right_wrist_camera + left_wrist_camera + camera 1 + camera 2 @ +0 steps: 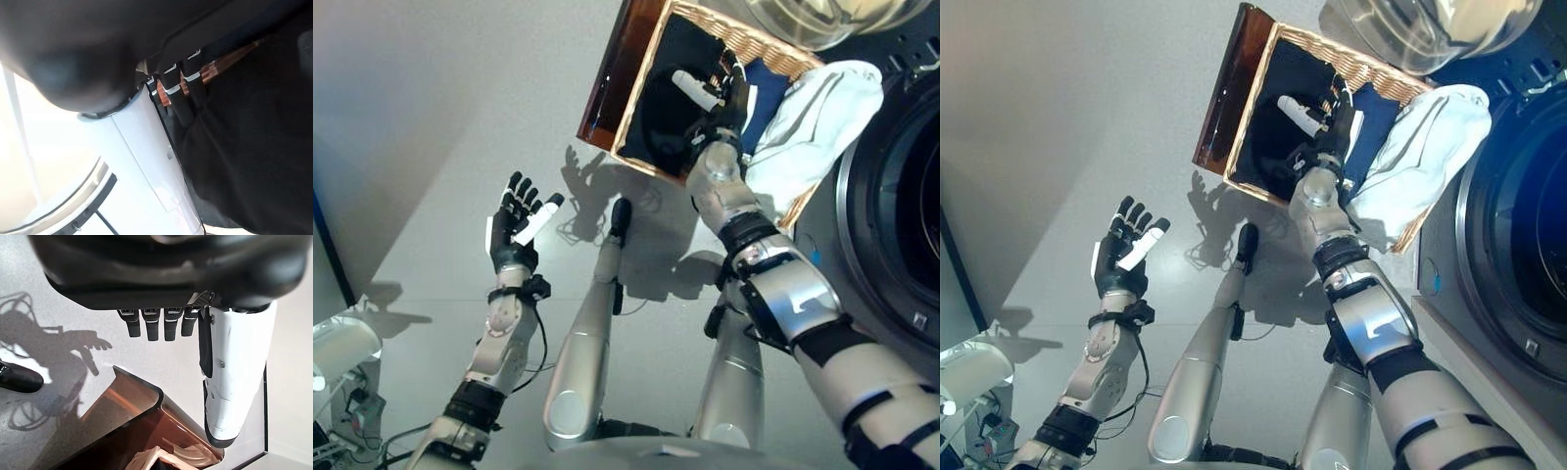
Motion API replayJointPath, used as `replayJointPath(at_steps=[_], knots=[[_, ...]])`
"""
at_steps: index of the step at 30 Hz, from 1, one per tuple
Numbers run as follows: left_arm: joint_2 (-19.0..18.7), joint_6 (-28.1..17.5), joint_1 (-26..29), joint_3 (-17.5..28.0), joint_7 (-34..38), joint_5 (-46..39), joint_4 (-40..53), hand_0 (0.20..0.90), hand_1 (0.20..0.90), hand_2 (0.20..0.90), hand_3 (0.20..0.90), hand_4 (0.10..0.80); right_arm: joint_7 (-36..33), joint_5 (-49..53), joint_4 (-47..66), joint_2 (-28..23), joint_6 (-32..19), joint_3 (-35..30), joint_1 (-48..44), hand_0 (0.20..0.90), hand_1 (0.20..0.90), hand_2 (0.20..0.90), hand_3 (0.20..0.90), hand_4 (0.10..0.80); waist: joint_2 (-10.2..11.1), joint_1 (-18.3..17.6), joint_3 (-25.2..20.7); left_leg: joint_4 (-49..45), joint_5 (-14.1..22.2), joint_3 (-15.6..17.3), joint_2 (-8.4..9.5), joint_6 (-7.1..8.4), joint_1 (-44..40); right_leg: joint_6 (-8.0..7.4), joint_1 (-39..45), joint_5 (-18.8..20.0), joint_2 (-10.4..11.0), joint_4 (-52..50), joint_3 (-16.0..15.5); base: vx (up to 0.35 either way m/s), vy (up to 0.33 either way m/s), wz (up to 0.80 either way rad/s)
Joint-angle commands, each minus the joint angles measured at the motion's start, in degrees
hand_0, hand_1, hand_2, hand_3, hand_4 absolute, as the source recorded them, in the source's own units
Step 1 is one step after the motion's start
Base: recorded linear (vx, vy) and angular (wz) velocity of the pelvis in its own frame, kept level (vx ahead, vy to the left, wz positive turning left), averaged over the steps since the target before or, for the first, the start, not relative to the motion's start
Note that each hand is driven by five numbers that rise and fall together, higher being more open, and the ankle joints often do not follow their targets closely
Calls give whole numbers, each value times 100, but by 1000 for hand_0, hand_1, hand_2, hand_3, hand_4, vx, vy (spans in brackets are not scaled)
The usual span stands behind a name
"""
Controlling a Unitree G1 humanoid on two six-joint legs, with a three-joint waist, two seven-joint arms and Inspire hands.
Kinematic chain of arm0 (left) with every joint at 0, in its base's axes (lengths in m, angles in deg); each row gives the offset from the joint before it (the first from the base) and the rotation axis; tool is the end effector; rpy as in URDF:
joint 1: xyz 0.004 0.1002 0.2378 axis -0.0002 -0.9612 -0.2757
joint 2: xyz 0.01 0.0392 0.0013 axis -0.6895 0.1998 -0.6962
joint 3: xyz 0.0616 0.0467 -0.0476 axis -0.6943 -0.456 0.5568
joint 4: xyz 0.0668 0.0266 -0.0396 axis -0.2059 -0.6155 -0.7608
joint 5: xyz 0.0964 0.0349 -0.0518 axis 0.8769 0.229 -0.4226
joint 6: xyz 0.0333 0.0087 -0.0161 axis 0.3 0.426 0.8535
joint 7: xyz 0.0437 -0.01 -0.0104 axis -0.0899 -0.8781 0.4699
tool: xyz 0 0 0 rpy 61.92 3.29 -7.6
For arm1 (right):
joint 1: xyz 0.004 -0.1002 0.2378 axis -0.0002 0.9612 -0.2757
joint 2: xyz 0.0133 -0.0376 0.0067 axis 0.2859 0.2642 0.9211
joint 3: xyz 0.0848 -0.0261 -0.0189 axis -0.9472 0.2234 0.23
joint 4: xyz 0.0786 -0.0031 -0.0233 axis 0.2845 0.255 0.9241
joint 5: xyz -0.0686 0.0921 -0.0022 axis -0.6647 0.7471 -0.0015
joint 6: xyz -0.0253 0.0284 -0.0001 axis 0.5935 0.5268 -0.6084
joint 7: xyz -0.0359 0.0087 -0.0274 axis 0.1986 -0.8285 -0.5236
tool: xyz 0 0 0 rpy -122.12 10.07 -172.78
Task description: Pick up the clothes and place them into the washing machine
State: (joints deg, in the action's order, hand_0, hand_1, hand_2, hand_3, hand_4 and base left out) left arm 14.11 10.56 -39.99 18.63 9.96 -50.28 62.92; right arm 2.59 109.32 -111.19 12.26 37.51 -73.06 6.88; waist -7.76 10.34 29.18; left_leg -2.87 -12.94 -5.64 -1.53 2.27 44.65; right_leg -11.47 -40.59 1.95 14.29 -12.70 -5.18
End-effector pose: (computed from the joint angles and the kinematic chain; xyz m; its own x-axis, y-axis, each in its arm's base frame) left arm 0.2324 0.1620 0.0578 0.9738 0.2187 0.0628 -0.1848 0.9211 -0.3426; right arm 0.3730 -0.1071 0.2025 0.9345 -0.3079 0.1784 0.2714 0.9410 0.2022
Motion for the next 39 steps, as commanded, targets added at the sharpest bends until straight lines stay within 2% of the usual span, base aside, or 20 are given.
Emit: replayJointPath(at_steps=[1,5,6,7,8,9,10,25,39], knots=[[-506,-482,-44,-3,-47,-95,896,900,900,900,900,800,624,129,-74,138,211,419,-518,900,900,900,900,800,-147,477,61,-425,594,224,76,220,307,270,-199,355,151,399,322,0,0,0],[-474,-464,8,11,-65,-118,910,900,900,900,900,800,691,191,-168,-9,214,407,-753,900,900,900,900,800,-168,522,61,-413,578,197,95,217,384,265,-267,346,150,385,305,-1,1,6],[-465,-462,23,-1,-67,-129,892,900,900,900,900,800,697,217,-199,-46,208,412,-814,804,804,804,804,731,-173,533,61,-418,577,192,100,214,403,267,-289,347,153,367,304,0,0,0],[-455,-461,34,1,-67,-140,872,900,900,900,900,800,703,245,-220,-80,202,410,-853,546,546,546,546,547,-173,542,61,-421,579,187,105,210,414,269,-300,340,153,355,304,0,0,0],[-446,-456,53,-4,-75,-150,873,900,900,900,900,800,714,262,-238,-107,194,413,-879,442,442,442,442,473,-175,545,61,-428,579,178,109,207,425,271,-313,331,151,328,312,0,0,0],[-444,-453,72,-4,-78,-154,854,900,900,900,900,800,728,276,-243,-141,186,418,-903,280,280,280,280,357,-173,550,61,-431,581,172,112,204,425,273,-319,322,148,316,316,0,0,0],[-441,-450,96,-3,-82,-155,852,900,900,900,900,800,740,278,-252,-158,194,441,-957,208,208,208,208,306,-167,546,61,-429,554,170,110,200,462,275,-354,343,148,316,315,0,0,0],[-484,-416,30,-19,-126,-228,819,900,900,900,900,800,700,-30,-594,-149,298,512,-1148,200,200,200,200,300,-117,489,61,-412,611,217,90,190,287,282,-240,272,107,317,365,1,3,1],[-473,-428,-26,-28,-136,-254,765,900,900,900,900,800,501,-233,-741,-131,287,255,-966,200,200,200,200,300,-30,416,61,-429,665,274,78,168,123,275,-89,264,66,332,398,0,0,0]])
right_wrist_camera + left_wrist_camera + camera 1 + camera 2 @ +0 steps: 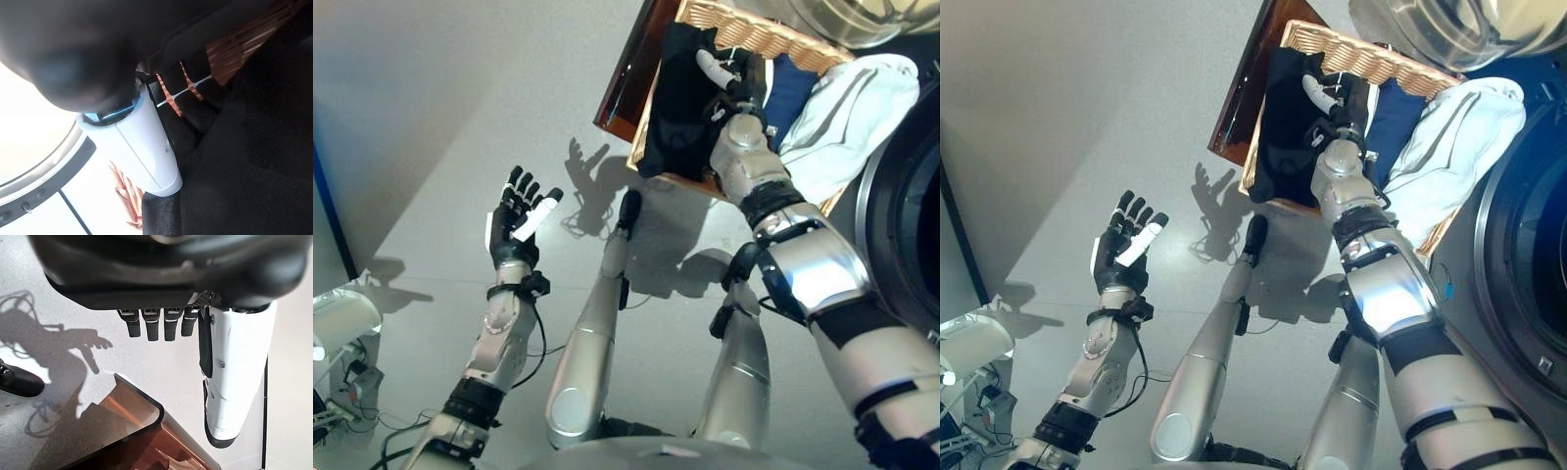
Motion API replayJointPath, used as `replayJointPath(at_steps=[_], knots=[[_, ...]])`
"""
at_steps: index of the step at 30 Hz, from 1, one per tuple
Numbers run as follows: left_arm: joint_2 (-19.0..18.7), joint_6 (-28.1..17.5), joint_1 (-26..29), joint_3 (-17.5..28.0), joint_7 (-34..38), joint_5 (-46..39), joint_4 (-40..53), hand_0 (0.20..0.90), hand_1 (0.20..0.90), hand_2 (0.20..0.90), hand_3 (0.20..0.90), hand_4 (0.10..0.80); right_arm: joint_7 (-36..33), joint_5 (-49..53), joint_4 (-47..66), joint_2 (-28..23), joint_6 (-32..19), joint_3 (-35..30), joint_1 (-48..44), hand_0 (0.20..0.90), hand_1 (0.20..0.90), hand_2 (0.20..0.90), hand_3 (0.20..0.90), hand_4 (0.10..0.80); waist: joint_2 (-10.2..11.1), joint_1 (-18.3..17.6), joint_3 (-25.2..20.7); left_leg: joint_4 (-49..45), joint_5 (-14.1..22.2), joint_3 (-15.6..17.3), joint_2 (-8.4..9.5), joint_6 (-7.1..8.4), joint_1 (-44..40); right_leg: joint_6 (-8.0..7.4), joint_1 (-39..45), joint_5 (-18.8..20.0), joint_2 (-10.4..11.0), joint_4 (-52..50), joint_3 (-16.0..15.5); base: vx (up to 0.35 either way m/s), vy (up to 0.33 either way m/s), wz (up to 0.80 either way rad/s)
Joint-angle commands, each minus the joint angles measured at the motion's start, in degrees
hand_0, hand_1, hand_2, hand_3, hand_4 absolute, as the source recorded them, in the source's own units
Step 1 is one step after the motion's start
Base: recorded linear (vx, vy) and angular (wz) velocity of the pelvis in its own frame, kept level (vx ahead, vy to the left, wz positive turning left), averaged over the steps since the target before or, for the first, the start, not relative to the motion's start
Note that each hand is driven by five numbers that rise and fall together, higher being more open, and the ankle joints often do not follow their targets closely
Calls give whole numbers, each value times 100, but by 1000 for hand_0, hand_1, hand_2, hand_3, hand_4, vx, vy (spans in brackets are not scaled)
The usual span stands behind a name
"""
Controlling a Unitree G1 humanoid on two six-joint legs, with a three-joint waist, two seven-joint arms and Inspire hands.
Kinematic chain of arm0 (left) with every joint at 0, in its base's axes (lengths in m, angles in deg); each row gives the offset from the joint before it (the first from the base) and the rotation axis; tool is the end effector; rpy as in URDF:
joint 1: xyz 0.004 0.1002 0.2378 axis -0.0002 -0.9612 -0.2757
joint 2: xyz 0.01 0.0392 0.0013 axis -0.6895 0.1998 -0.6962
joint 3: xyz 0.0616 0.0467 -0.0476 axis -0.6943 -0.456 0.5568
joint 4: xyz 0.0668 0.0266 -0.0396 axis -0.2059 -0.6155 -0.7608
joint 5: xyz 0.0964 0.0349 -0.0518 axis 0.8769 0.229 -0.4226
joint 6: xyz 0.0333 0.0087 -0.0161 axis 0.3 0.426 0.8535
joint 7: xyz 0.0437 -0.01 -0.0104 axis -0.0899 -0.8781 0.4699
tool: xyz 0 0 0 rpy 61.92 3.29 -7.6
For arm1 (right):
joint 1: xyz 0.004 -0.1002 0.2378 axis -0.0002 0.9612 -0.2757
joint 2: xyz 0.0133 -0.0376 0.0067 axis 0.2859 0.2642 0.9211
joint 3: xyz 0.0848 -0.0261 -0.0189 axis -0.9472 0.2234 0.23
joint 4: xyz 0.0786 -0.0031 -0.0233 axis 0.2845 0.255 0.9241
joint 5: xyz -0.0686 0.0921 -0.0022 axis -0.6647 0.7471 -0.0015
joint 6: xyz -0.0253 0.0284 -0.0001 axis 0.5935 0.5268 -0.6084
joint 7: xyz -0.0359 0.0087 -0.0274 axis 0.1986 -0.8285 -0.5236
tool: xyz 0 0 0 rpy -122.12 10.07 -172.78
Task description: Pick up the clothes and place them into the washing machine
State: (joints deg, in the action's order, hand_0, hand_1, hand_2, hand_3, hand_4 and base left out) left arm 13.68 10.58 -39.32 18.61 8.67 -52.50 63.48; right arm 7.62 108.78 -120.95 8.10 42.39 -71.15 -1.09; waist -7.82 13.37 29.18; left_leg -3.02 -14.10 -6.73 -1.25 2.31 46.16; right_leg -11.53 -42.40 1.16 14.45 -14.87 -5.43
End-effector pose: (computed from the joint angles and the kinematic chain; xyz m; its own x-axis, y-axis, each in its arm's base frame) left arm 0.2347 0.1625 0.0622 0.9772 0.1984 0.0751 -0.1570 0.9146 -0.3727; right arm 0.3834 -0.1312 0.2248 0.9407 -0.3042 0.1504 0.2967 0.9524 0.0705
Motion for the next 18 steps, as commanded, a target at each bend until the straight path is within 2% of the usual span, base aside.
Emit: replayJointPath(at_steps=[1,9,18], knots=[[-424,-435,-96,-28,0,-37,688,900,900,900,900,800,-22,-183,256,284,-213,46,-148,200,200,200,200,300,-17,105,61,-412,789,386,50,162,-52,280,122,347,50,564,423,0,0,0],[-360,-424,-89,-52,52,-30,556,900,900,900,900,800,-285,-68,761,330,-433,-229,327,200,200,200,200,300,80,2,61,-439,850,439,33,142,-258,283,319,329,36,576,442,4,-1,0],[-248,-401,-44,-70,102,-22,251,900,900,900,900,800,-526,-70,2284,238,-822,-493,1364,200,200,200,200,300,226,-185,61,-506,956,528,-1,111,-553,285,575,305,13,559,480,2,-3,-1]])
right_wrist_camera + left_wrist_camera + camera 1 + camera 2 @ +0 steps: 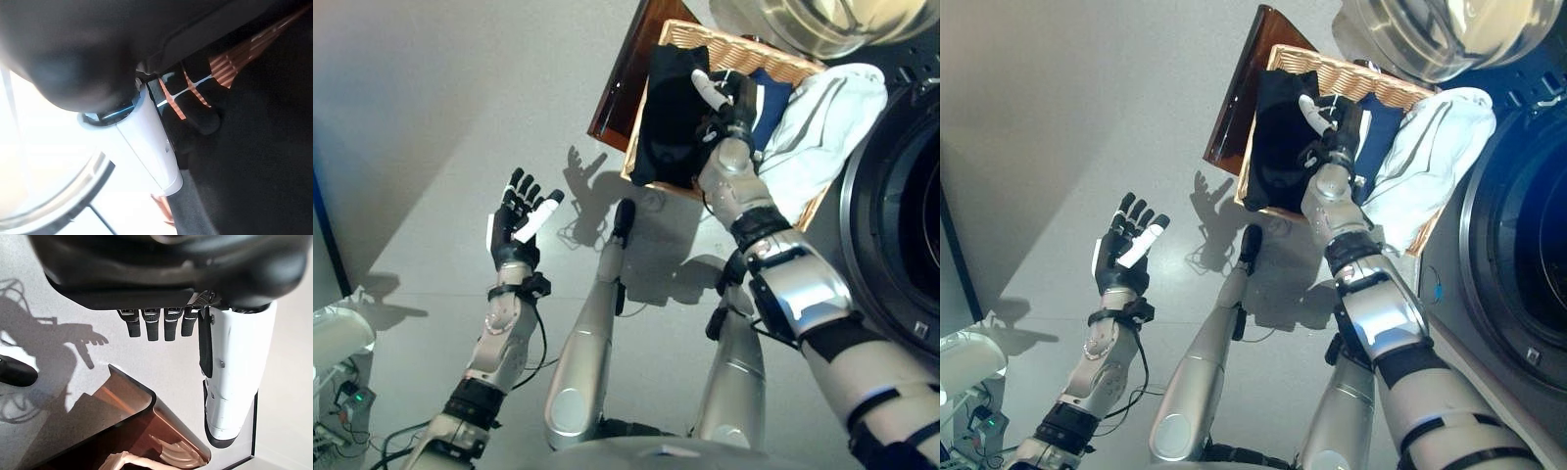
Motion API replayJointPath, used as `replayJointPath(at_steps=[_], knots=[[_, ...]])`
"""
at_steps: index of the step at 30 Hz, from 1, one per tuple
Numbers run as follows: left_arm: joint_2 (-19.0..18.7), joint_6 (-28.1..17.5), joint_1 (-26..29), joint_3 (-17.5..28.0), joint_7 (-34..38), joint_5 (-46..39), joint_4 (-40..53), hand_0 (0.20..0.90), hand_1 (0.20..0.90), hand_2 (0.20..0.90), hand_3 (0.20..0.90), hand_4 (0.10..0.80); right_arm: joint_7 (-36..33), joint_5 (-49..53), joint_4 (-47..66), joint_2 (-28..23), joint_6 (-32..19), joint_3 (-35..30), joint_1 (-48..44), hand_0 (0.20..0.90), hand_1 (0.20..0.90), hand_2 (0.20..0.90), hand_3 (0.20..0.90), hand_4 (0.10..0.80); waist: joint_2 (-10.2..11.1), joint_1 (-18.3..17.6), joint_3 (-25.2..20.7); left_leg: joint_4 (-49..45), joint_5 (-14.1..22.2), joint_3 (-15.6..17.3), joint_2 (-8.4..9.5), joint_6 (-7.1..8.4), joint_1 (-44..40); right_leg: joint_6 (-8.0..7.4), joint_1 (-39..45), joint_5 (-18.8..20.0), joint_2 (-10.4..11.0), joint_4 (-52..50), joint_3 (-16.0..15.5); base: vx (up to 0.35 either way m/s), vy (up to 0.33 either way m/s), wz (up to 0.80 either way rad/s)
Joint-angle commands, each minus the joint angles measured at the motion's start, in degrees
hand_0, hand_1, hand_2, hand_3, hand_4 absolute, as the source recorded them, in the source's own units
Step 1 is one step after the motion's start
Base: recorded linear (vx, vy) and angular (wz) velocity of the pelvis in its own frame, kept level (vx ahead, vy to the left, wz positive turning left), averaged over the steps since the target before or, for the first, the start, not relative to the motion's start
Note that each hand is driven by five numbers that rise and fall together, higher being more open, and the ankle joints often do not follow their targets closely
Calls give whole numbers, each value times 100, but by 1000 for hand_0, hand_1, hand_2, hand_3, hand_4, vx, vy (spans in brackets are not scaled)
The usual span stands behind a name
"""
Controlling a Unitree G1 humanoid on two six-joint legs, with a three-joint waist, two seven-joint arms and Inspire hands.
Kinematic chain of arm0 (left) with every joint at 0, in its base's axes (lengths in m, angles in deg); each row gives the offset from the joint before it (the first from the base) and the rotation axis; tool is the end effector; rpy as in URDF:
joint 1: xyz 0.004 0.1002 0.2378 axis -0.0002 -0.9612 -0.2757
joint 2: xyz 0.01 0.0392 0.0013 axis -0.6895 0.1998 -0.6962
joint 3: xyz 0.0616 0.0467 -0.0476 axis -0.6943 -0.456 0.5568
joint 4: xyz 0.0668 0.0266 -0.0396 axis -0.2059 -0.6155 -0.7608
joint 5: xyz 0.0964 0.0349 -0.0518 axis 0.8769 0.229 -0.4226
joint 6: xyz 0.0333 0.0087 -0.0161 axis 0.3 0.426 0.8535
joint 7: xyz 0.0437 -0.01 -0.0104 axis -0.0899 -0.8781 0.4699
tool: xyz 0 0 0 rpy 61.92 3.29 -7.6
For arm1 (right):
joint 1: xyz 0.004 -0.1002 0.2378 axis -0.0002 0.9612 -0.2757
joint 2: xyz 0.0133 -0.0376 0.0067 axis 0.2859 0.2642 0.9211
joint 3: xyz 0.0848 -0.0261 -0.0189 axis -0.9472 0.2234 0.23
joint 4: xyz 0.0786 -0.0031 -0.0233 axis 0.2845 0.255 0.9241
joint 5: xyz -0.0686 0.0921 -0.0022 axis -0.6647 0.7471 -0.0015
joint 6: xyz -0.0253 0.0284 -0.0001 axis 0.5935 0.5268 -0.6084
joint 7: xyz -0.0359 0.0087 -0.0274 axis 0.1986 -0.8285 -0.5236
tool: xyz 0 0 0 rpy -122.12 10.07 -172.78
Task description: Pick up the clothes and place them into the washing machine
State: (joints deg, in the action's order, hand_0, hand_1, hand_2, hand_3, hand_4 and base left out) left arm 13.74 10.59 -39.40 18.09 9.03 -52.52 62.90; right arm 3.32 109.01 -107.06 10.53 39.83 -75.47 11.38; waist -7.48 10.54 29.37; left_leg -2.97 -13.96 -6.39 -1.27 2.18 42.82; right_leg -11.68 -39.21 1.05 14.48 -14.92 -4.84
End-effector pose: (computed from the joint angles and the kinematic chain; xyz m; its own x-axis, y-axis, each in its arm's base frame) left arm 0.2341 0.1613 0.0594 0.9781 0.1993 0.0598 -0.1639 0.9150 -0.3688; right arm 0.3695 -0.1228 0.1901 0.9357 -0.3256 0.1362 0.2941 0.9326 0.2091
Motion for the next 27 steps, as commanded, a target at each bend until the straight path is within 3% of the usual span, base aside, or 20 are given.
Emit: replayJointPath(at_steps=[1,16,27], knots=[[-242,-390,-34,-22,68,-9,262,900,900,900,900,800,-102,-85,1106,1,-618,-90,249,200,200,200,200,300,213,73,43,-526,953,494,-4,121,-247,300,293,312,7,558,414,8,-14,-4],[30,-166,-21,11,66,91,-675,900,900,900,900,800,260,406,3144,198,-1112,-269,2210,200,200,200,200,300,509,-225,21,-760,1159,582,-61,96,-918,297,1023,257,-13,583,460,7,-9,-6],[126,-100,-130,41,-37,154,-1000,900,900,900,900,800,394,545,3647,245,-1289,-366,2744,200,200,200,200,300,580,-307,-145,-898,1282,624,-109,105,-1157,310,1264,185,-47,564,515,5,-6,-2]])
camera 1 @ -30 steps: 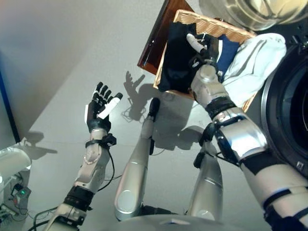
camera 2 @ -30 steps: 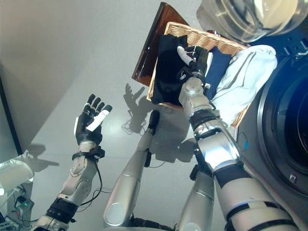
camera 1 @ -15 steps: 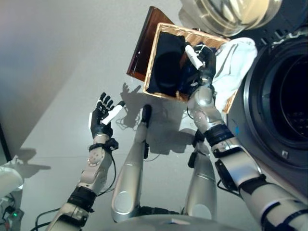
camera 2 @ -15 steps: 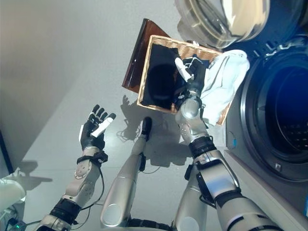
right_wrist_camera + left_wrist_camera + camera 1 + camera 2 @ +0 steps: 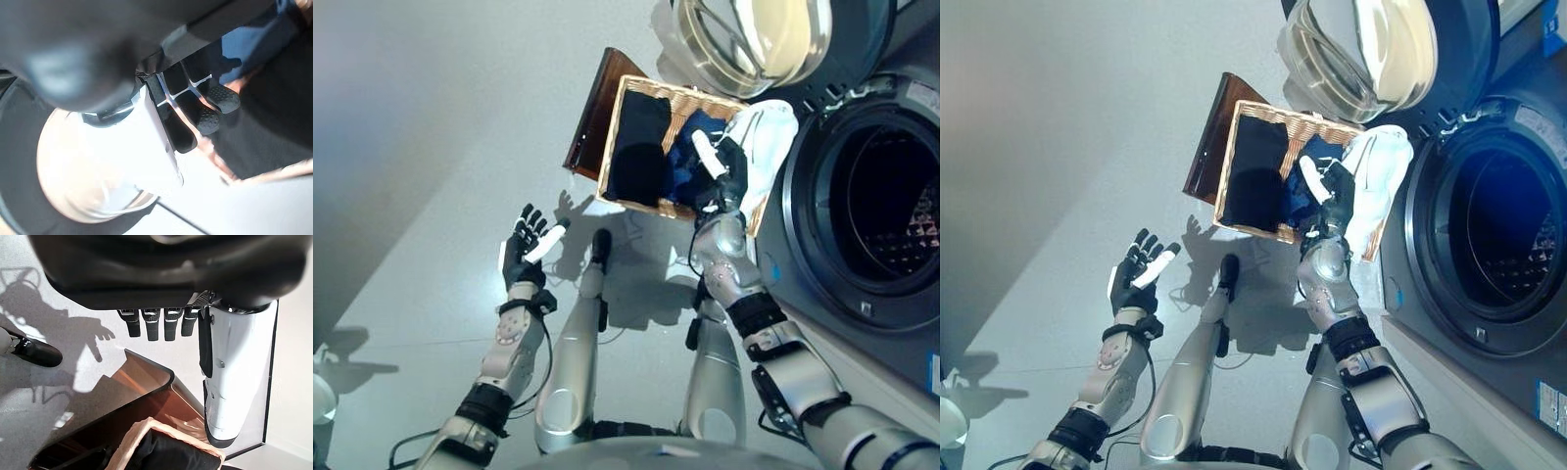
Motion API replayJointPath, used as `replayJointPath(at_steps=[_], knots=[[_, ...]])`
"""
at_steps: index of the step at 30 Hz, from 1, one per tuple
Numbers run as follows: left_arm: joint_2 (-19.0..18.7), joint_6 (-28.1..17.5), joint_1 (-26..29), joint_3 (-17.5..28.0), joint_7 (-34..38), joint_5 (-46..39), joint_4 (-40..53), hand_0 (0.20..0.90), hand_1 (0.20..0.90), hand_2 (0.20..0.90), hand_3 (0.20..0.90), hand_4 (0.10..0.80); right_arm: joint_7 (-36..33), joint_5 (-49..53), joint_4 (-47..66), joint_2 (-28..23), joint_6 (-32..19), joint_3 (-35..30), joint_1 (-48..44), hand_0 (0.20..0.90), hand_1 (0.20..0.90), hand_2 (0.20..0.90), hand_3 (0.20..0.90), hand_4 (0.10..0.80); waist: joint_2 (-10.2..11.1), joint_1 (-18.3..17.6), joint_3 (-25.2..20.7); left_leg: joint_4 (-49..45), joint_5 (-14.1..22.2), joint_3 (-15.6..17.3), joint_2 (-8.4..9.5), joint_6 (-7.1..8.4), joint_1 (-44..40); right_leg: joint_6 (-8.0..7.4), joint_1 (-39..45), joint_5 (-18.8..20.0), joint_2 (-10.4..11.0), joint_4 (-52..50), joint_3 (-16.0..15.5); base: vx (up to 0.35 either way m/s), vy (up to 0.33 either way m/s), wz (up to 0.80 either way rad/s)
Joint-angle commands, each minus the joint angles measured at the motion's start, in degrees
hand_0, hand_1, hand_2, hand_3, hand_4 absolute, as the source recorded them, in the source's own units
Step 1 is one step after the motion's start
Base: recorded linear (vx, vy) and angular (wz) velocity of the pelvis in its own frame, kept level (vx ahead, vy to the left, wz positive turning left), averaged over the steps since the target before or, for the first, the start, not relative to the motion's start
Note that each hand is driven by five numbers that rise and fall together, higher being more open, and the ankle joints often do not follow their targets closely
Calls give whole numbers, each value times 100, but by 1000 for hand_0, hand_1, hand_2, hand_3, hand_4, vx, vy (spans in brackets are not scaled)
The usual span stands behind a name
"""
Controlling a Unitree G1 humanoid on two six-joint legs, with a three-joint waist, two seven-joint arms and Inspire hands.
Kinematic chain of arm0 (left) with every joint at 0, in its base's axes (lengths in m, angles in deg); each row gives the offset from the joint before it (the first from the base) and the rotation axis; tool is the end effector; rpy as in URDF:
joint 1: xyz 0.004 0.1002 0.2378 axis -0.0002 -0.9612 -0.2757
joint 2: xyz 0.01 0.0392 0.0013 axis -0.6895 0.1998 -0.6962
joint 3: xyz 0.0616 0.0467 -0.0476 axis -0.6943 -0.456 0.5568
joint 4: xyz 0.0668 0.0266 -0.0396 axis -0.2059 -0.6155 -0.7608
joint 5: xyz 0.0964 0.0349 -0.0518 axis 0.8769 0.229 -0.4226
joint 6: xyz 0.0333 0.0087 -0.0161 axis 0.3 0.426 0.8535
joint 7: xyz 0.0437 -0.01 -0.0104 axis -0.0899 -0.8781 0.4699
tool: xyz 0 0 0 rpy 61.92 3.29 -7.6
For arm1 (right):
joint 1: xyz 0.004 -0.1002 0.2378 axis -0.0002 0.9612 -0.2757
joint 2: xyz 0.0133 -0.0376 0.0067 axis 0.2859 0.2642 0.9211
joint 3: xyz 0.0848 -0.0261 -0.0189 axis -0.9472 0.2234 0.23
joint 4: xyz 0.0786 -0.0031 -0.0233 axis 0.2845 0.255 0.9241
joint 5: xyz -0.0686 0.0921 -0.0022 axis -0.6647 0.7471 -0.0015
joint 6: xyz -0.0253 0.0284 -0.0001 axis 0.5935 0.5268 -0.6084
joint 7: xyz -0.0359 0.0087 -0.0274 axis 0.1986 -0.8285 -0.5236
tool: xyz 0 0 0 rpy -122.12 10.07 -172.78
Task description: Pick up the clothes and place them into the washing machine
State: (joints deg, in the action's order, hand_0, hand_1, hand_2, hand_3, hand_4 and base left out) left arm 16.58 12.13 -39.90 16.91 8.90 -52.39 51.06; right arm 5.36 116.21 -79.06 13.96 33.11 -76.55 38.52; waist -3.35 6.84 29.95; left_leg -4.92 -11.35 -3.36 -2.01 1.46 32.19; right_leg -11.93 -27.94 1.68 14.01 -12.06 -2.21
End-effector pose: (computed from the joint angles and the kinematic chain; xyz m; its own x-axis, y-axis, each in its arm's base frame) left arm 0.2261 0.1611 0.0161 0.9600 0.2306 -0.1589 -0.2700 0.9129 -0.3060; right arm 0.3132 -0.1195 0.1261 0.9585 -0.2615 0.1134 0.1757 0.8553 0.4874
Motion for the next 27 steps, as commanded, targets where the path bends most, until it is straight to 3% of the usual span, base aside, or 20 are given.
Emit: replayJointPath(at_steps=[1,3,4,5,6,12,21,27], knots=[[-158,-259,-94,171,-34,150,189,900,900,900,900,800,145,-374,876,-167,-545,-231,75,200,200,200,200,300,176,48,-232,-705,1010,317,-37,177,-83,334,124,125,-1,276,259,2,-10,-6],[-176,-271,-92,199,-32,195,179,900,900,900,900,800,-59,-961,897,-332,-365,-217,64,200,200,200,200,300,177,31,-221,-742,1027,316,-48,185,-108,336,146,104,-12,246,268,0,0,0],[-172,-283,-90,195,-33,207,174,900,900,900,900,800,-136,-1249,873,-397,-268,-226,40,480,480,480,480,500,178,22,-237,-738,1010,314,-49,185,-90,337,127,112,-7,244,262,0,0,0],[-172,-283,-90,195,-33,207,174,900,900,900,900,800,-136,-1249,873,-397,-268,-226,40,480,480,480,480,500,179,21,-240,-738,1009,314,-49,184,-86,337,123,113,-6,244,261,0,0,0],[-197,-319,-127,231,-39,279,234,900,900,900,900,800,-253,-1956,765,-578,-15,-196,-5,900,900,900,900,800,171,15,-236,-732,1007,311,-49,187,-100,342,136,105,-12,246,251,0,0,0],[-201,-321,-172,409,-27,644,273,900,900,900,900,800,-477,-4620,322,-1320,1040,14,-124,900,900,900,900,800,164,11,-238,-739,1005,295,-52,208,-77,342,149,69,-25,226,223,0,0,0],[-258,-371,-210,545,-290,807,301,900,900,900,900,800,-354,-7147,-450,-2127,1889,519,-815,900,900,900,900,800,160,106,-256,-691,955,239,-49,240,4,332,117,104,-37,262,171,0,0,0],[-358,-434,-134,494,-467,961,273,900,900,900,900,800,53,-9150,-1239,-2664,2324,1824,-1960,900,900,900,900,800,195,260,-218,-646,927,175,-41,282,11,324,132,92,-49,241,122,0,0,0]])
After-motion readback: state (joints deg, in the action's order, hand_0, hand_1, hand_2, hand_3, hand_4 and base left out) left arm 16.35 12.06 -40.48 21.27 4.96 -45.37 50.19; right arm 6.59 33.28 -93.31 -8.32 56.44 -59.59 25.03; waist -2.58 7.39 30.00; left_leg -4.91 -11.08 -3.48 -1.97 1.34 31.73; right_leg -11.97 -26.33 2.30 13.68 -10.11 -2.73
